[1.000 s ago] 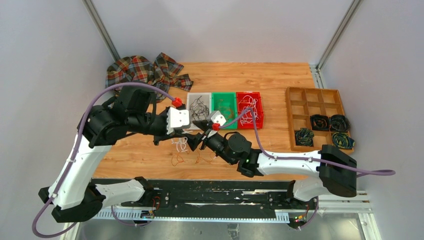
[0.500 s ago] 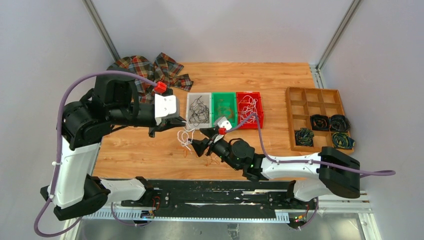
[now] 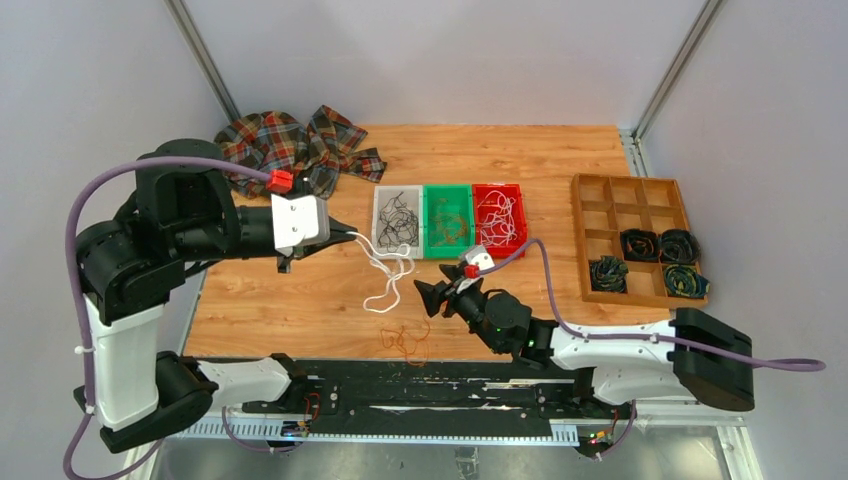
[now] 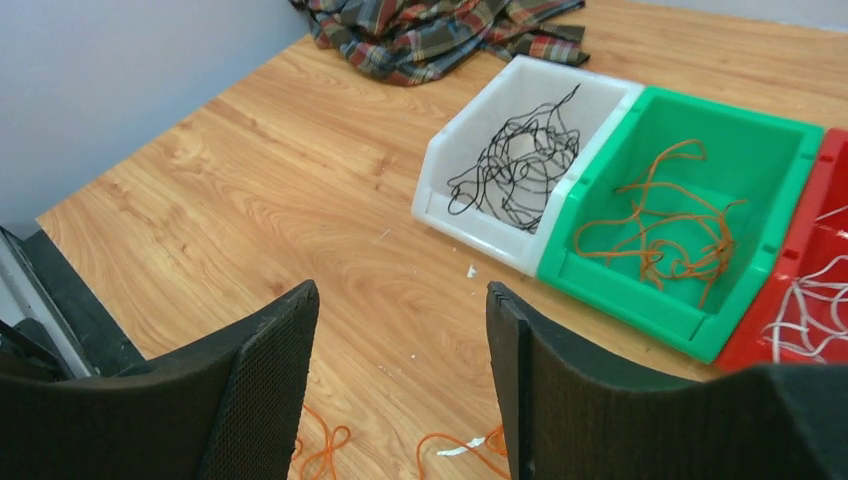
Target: Untangle the cables
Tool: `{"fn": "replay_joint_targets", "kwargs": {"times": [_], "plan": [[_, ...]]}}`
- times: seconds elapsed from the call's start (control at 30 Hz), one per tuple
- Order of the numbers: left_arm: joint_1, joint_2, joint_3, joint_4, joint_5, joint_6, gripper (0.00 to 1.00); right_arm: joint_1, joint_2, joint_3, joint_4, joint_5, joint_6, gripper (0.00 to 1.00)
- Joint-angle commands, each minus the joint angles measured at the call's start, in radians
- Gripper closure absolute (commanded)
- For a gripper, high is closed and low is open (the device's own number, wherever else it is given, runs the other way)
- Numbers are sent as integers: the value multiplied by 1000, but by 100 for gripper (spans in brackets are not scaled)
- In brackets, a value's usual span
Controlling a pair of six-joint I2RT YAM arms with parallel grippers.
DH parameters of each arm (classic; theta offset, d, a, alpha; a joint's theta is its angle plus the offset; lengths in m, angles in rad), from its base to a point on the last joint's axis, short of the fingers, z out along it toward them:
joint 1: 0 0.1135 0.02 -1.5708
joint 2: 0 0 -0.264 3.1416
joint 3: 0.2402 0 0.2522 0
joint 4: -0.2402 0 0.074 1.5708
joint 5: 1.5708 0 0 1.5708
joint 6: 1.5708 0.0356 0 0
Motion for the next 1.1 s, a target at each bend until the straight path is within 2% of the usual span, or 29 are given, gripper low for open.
{"fn": "replay_joint_targets", "kwargs": {"times": [0.0, 0.17, 0.3, 0.53, 0.73, 0.9, 0.97, 1.07], "plan": [[-7, -26, -66, 12, -24, 51, 100, 15, -95, 48, -75, 39, -64, 37], [-7, -56, -140, 13, -23, 92, 100, 22, -177, 168, -150, -53, -134, 34], [-7, -69, -174, 12, -33, 117, 100, 28, -201, 253, -185, -219, -161, 28], [-6, -93, -233, 12, -51, 158, 100, 31, -183, 355, -236, -458, -224, 26], [-6, -98, -237, 12, -42, 157, 100, 32, -100, 458, -301, -623, -242, 26], [-6, -103, -238, 11, -39, 150, 100, 42, -31, 524, -297, -659, -239, 26], [-6, -107, -240, 13, -38, 148, 100, 47, -5, 548, -307, -629, -240, 28], [-7, -112, -243, 12, -40, 147, 100, 47, 19, 577, -340, -578, -243, 42]]}}
